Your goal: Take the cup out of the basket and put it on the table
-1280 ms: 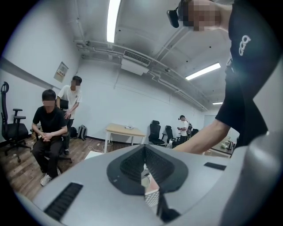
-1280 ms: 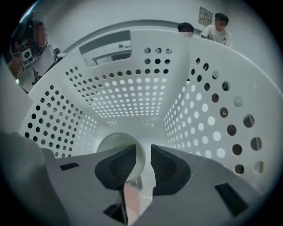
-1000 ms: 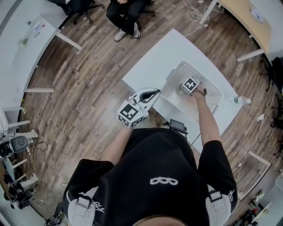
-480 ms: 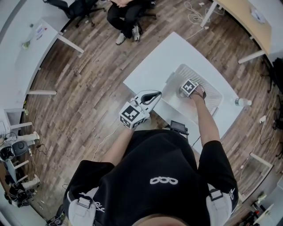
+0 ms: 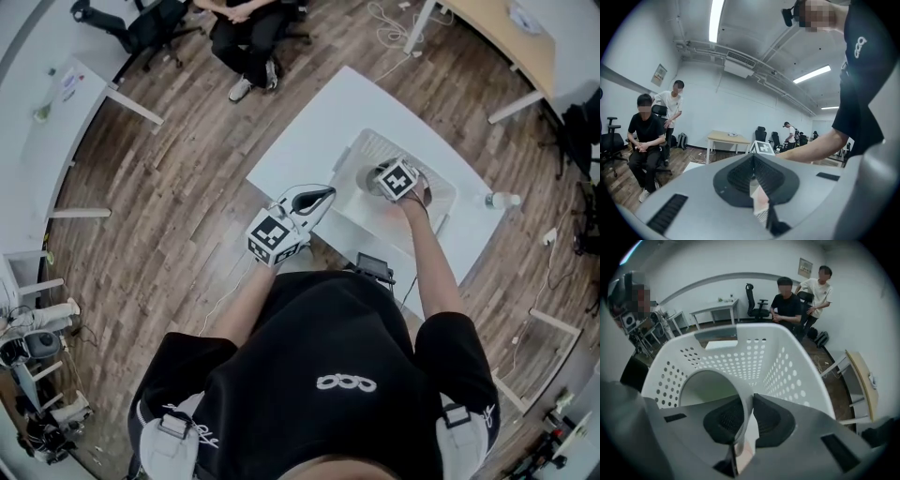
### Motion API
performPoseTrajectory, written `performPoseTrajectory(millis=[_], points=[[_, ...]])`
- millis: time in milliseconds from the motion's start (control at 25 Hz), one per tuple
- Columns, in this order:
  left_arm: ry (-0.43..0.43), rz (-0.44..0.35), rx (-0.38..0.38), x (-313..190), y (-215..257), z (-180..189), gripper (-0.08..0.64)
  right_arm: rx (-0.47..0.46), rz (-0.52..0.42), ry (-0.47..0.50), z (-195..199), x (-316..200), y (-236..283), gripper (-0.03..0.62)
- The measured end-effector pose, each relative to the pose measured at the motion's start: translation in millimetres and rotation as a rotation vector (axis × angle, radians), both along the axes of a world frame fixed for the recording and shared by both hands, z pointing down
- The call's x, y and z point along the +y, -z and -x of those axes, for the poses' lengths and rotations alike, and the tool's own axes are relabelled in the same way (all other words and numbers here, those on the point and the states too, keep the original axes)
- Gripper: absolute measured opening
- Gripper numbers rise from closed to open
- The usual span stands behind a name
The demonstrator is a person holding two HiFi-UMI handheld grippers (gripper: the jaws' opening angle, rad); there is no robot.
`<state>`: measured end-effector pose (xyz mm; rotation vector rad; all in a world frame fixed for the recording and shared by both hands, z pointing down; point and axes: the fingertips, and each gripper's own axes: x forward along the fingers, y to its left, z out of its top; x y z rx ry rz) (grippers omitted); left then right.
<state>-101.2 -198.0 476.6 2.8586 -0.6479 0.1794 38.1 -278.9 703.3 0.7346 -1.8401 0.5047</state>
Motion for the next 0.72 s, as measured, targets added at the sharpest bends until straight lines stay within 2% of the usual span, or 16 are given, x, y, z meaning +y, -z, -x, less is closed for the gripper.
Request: performPoseTrajectory(millis=[160, 320, 520, 720], points=[[-0.055, -0.012, 0.009, 4, 3, -14, 0.008, -0.068, -0.114, -0.051, 1, 12, 58, 0.052], [-0.111, -0.024, 0.016, 5, 8, -31, 0.008, -0.085, -0.225, -0.108, -14, 30, 111, 0.051], [-0.177, -0.032, 0.017, 9, 13, -53, 0.008, -0.118, -0.301, -0.216, -42, 67, 155, 0.051], [-0.245, -0.034, 0.017, 14, 14, -80, 0.008, -0.121, -0.34, -0.319, -74, 100, 172, 0.051]])
